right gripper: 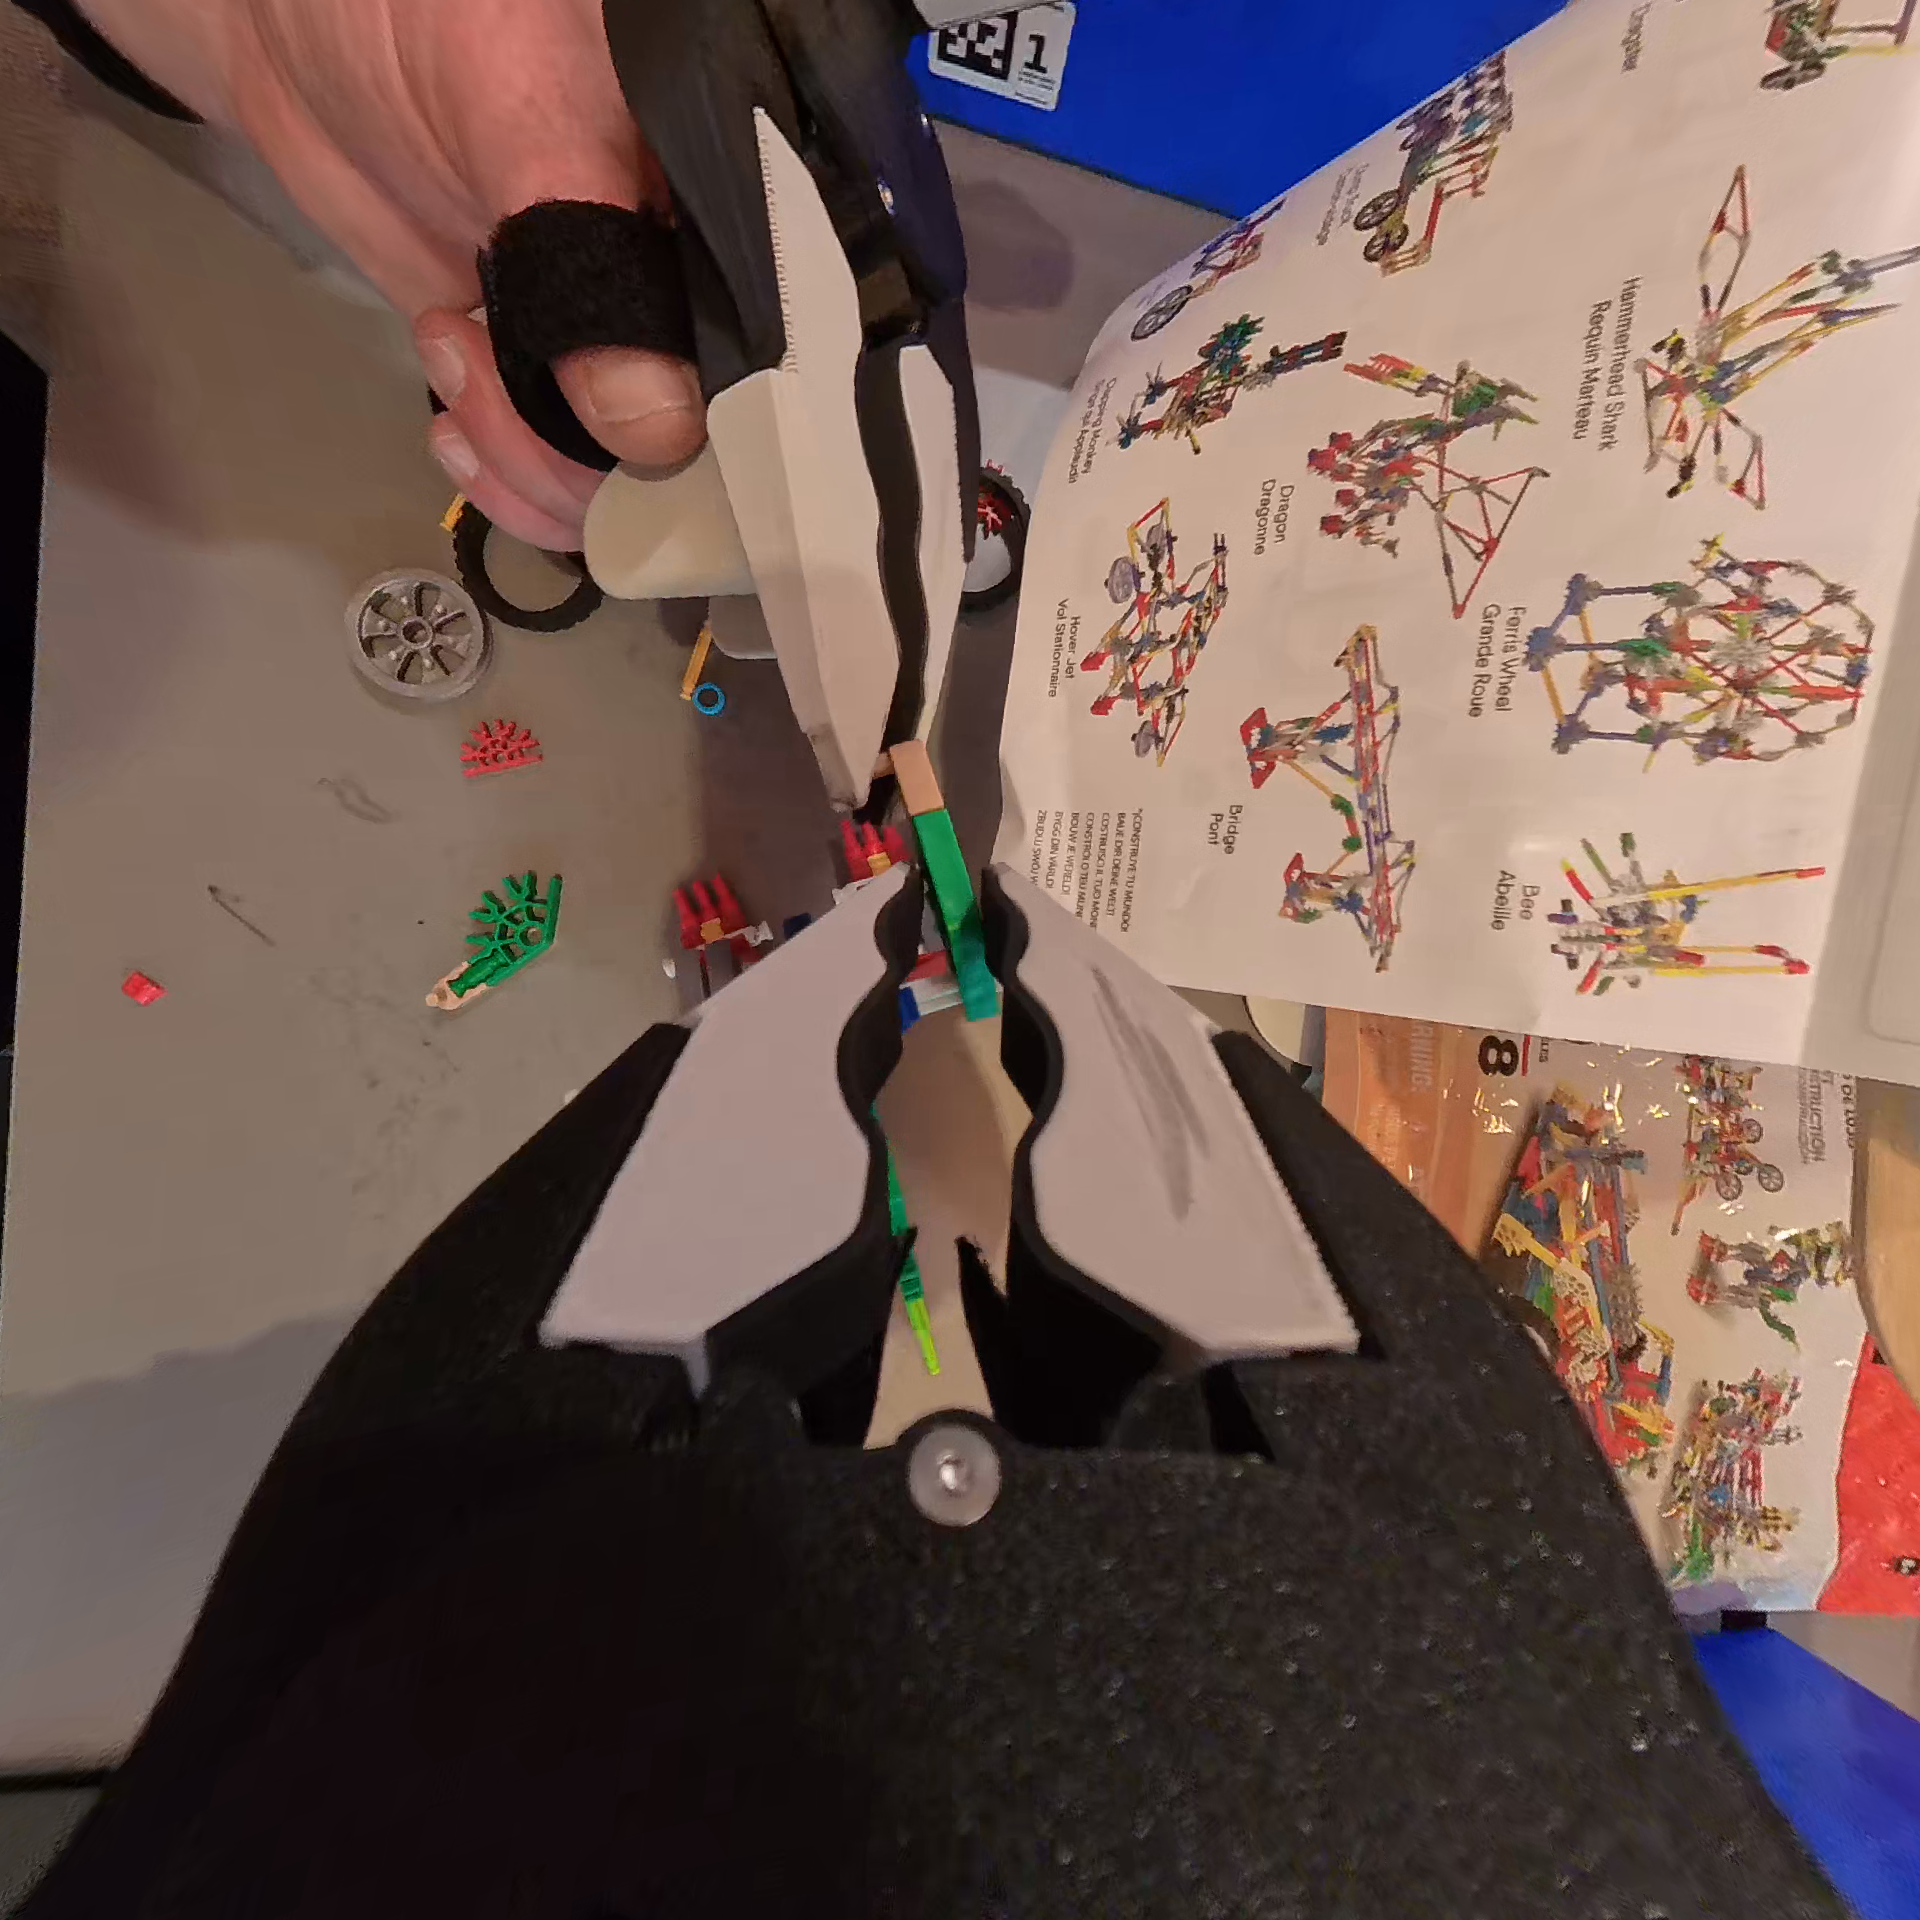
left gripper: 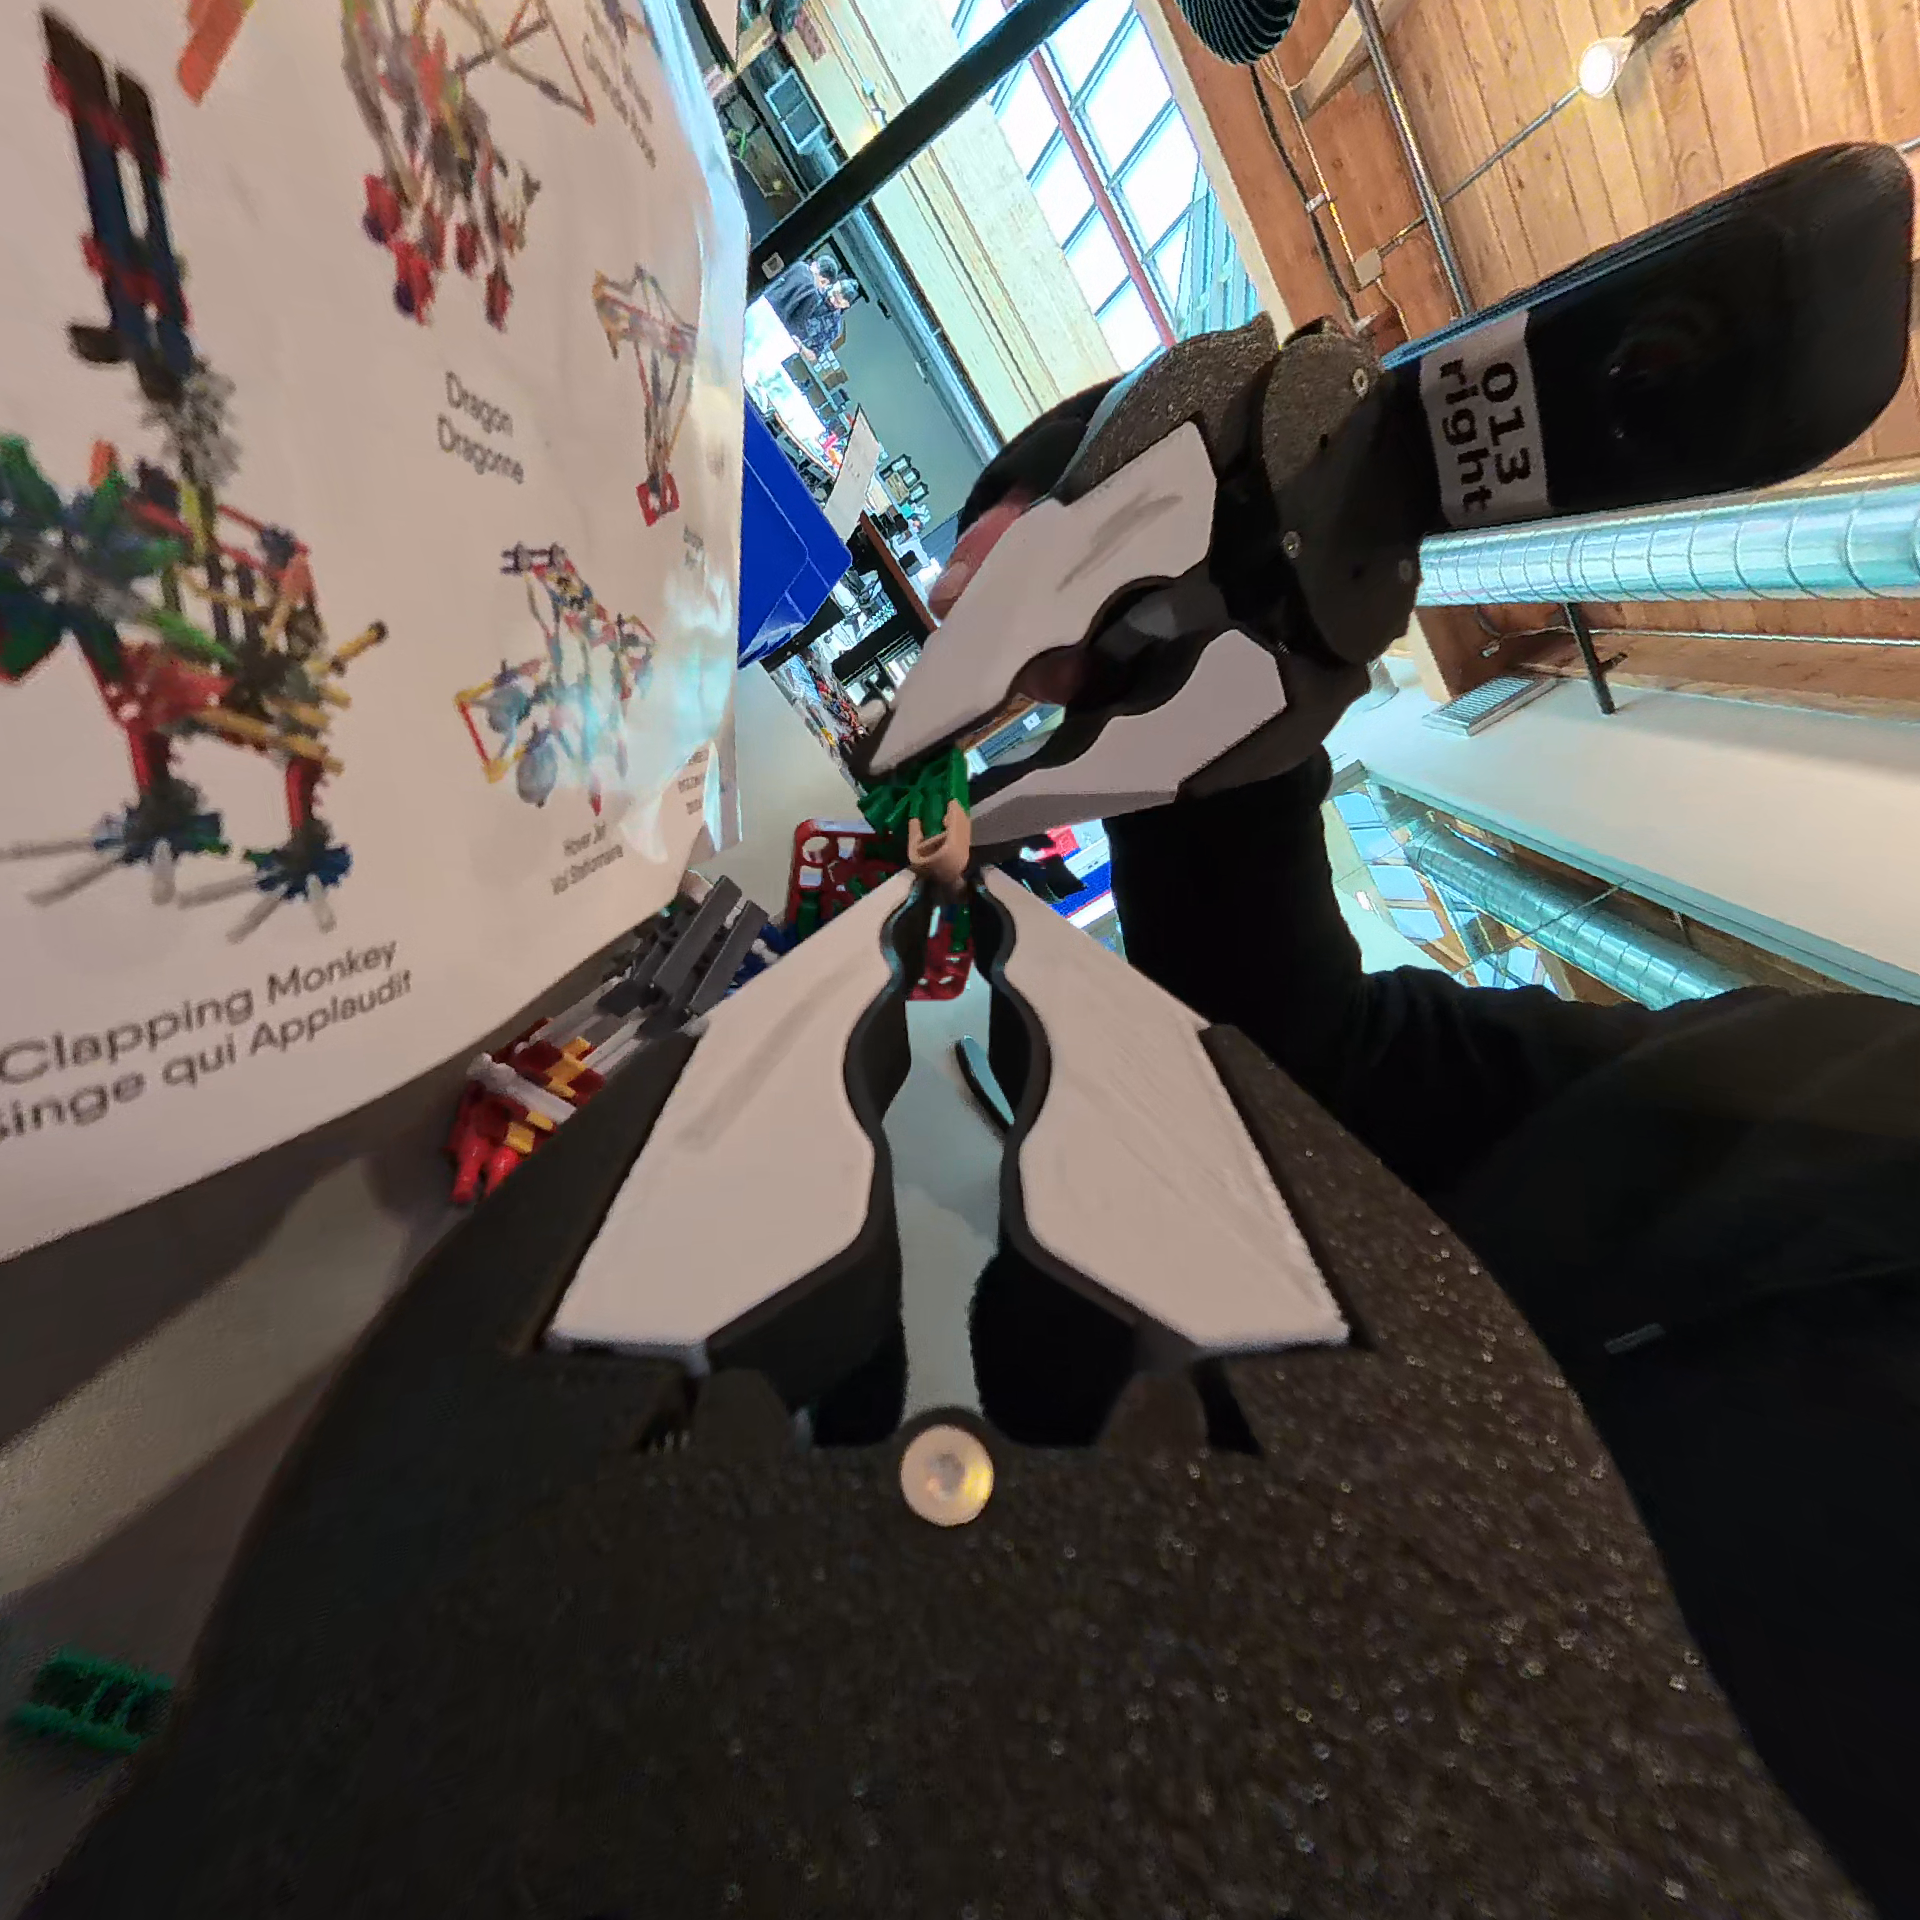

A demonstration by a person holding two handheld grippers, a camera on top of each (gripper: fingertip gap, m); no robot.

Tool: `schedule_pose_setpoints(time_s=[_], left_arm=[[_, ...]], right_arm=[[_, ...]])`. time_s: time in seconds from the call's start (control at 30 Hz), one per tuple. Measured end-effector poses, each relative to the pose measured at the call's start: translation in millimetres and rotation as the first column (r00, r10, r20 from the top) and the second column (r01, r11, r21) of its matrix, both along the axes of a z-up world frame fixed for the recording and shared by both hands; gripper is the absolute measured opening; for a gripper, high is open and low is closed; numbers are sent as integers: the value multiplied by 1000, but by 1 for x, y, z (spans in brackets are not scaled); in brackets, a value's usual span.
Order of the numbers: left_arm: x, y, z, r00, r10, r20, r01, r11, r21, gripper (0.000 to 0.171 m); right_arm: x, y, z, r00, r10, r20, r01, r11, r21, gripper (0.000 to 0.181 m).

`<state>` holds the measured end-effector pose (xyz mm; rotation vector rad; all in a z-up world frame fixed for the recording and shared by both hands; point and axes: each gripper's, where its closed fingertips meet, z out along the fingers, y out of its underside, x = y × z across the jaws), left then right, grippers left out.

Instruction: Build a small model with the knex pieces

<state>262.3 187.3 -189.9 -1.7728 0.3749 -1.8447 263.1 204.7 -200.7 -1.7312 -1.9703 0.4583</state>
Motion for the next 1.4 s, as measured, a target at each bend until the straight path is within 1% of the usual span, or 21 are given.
schedule_pose_setpoints(time_s=[0.07, 0.2, 0.33, 0.43, 0.5, 0.67, 0.8, 0.93, 1.03, 1.1, 1.13, 1.17, 1.23, 1.27, 1.4], left_arm=[[0, 1, -1, 1000, 0, -22, 1, 1000, 21, 0], [1, 1, -3, 995, 7, -95, 3, 994, 108, 0], [3, 0, -4, 987, 8, -159, 22, 983, 183, 0], [4, -2, -6, 976, 31, -213, 34, 955, 294, 0], [5, -3, -8, 964, 52, -260, 54, 921, 385, 0], [6, -6, -11, 921, 125, -370, 127, 801, 585, 0], [5, -6, -13, 867, 205, -454, 192, 703, 684, 0], [4, -5, -13, 819, 285, -498, 242, 615, 751, 0], [3, -5, -12, 810, 298, -504, 252, 600, 760, 0], [2, -3, -12, 808, 303, -505, 243, 610, 754, 0], [2, -2, -10, 816, 292, -498, 236, 618, 750, 0], [2, -2, -10, 818, 290, -497, 232, 624, 746, 1], [2, -2, -12, 813, 286, -507, 243, 626, 741, 2], [3, -3, -12, 815, 281, -507, 243, 628, 739, 2], [3, -5, -13, 813, 278, -512, 245, 634, 734, 12]], right_arm=[[1, -1, 0, 1000, 11, -2, -11, 999, -31, 8], [1, -5, 0, 999, 25, -35, -28, 995, -99, 5], [3, -7, 0, 998, 35, -51, -41, 991, -125, 5], [4, -9, 0, 997, 45, -65, -55, 986, -159, 5], [6, -11, 0, 996, 60, -67, -71, 982, -173, 5], [7, -16, 0, 993, 107, -45, -114, 978, -173, 5], [8, -19, 0, 991, 124, -45, -130, 976, -175, 6], [8, -20, 0, 990, 128, -53, -135, 974, -182, 6], [7, -20, 0, 991, 122, -61, -131, 974, -182, 6], [6, -17, 1, 992, 105, -65, -114, 980, -165, 6], [6, -16, 1, 993, 96, -65, -105, 982, -157, 7], [7, -16, 2, 994, 87, -72, -98, 983, -158, 9], [7, -17, 8, 992, 63, -109, -81, 982, -170, 19], [8, -16, 7, 993, 55, -109, -73, 983, -169, 19], [15, -10, 4, 997, -4, -72, -4, 993, -121, 24]])
